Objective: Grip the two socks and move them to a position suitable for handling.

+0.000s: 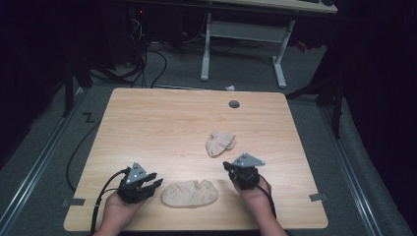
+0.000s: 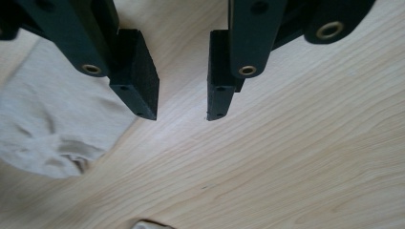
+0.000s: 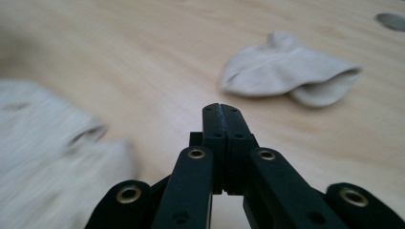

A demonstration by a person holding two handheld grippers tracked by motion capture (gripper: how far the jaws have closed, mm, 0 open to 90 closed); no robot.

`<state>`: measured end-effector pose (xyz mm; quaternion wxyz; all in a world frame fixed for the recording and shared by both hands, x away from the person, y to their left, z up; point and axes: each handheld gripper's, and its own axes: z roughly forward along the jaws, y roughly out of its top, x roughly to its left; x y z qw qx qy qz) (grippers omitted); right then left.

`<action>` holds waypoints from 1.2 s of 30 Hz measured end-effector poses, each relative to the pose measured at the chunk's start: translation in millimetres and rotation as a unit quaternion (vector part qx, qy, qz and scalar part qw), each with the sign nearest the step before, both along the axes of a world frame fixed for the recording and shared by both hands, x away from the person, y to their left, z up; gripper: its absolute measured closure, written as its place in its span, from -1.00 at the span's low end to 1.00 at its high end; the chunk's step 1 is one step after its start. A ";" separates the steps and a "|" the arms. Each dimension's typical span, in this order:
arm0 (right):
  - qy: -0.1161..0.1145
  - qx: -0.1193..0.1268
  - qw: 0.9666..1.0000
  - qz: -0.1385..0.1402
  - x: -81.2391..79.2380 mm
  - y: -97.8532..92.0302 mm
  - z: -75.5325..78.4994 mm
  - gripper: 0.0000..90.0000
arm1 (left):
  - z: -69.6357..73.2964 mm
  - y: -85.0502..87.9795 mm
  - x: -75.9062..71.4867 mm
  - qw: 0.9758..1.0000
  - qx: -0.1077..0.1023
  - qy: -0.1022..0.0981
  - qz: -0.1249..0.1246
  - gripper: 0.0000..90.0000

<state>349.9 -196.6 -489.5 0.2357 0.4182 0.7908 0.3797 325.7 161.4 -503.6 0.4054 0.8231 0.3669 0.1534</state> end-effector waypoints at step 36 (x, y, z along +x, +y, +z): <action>0.049 -0.071 0.994 -0.063 36.7 -4.3 -32.7 0.99 | -3.2 1.4 -2.3 1.000 0.002 0.002 -0.016 0.30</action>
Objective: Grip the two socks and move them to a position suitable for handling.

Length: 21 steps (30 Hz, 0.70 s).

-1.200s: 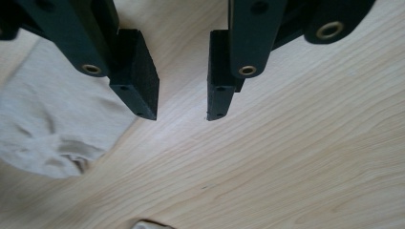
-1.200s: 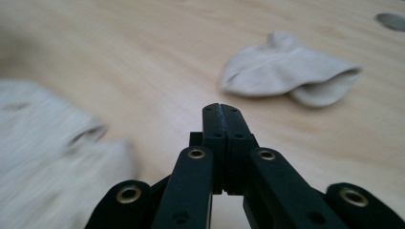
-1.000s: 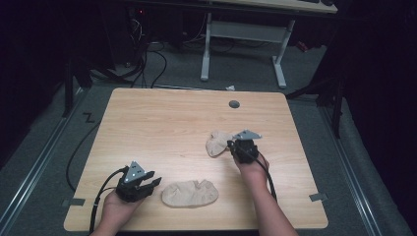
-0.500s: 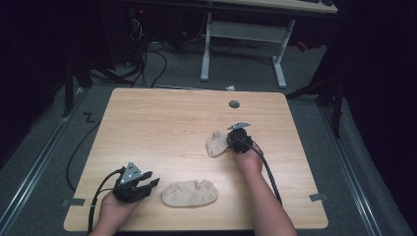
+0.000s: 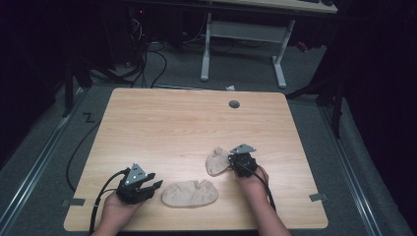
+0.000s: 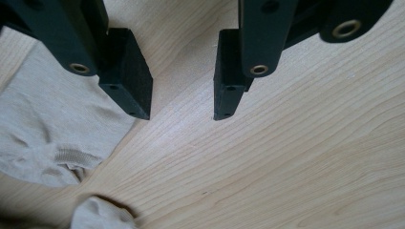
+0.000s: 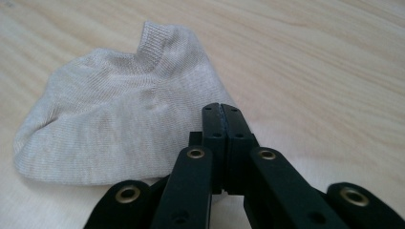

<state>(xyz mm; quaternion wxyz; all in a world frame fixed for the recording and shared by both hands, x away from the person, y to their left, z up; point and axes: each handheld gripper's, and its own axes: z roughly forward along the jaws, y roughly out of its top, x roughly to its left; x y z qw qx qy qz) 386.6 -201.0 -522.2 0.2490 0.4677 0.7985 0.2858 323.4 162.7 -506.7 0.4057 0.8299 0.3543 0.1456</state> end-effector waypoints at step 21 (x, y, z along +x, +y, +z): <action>-0.049 0.041 0.995 0.075 -53.6 12.1 19.1 0.63 | -2.4 -3.0 1.7 1.000 0.001 0.003 -0.002 0.29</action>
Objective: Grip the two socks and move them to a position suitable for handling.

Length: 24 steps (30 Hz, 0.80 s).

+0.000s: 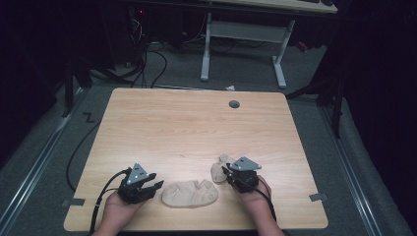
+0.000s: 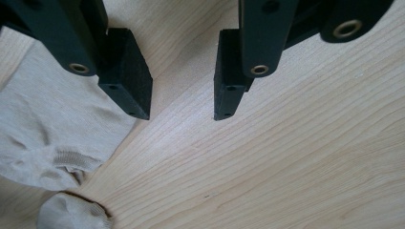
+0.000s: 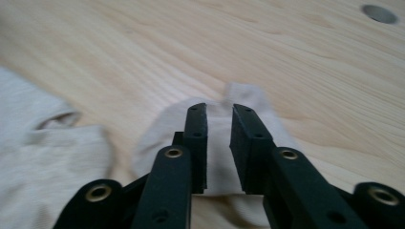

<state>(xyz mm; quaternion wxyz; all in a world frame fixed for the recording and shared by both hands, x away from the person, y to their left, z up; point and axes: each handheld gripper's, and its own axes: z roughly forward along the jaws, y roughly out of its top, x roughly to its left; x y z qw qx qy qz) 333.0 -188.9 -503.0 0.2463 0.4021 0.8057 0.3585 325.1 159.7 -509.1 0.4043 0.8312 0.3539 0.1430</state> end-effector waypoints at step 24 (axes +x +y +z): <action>0.038 -0.012 0.999 0.015 1.0 13.1 -12.6 0.88 | 1.7 2.4 0.5 1.000 -0.003 0.000 -0.001 0.30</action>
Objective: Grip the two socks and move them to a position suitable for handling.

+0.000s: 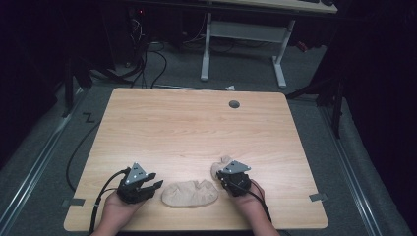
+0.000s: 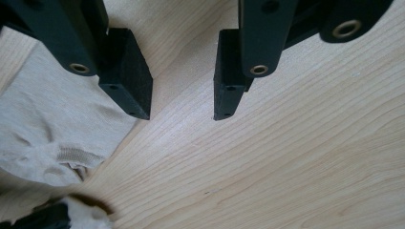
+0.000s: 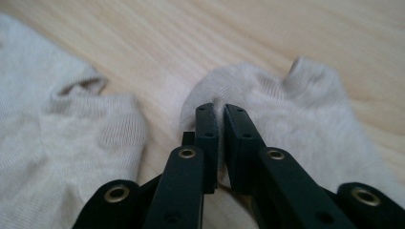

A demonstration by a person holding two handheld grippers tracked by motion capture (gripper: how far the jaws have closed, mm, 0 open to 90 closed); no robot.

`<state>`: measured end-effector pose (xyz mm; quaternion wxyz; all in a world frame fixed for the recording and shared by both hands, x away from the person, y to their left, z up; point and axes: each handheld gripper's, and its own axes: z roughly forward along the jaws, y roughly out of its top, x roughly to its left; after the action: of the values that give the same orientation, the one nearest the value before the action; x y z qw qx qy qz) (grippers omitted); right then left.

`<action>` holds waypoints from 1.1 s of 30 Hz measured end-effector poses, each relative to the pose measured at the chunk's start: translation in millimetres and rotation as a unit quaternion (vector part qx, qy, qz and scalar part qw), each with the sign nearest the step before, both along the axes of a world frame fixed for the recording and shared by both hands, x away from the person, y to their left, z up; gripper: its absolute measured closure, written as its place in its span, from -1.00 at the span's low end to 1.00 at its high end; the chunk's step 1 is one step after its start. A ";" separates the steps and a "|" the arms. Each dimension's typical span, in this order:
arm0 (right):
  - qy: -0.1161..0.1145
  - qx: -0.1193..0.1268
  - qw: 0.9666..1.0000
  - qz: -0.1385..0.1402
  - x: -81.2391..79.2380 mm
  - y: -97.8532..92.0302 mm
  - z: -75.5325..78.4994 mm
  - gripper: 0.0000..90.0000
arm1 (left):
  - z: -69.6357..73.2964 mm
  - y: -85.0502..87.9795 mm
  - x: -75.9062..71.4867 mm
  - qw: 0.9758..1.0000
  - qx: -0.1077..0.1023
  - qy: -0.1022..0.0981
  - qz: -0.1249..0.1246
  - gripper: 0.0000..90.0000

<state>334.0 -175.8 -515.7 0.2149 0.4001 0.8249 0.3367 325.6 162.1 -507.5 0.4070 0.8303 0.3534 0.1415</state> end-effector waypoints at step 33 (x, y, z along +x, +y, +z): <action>0.031 0.040 0.995 -0.088 33.5 -8.1 -7.3 0.87 | 0.1 -2.3 -1.1 1.000 -0.002 0.001 -0.004 0.30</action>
<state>367.5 -183.9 -523.0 0.2015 0.4897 0.7785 0.3370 324.5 159.8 -507.4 0.4088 0.8310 0.3512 0.1380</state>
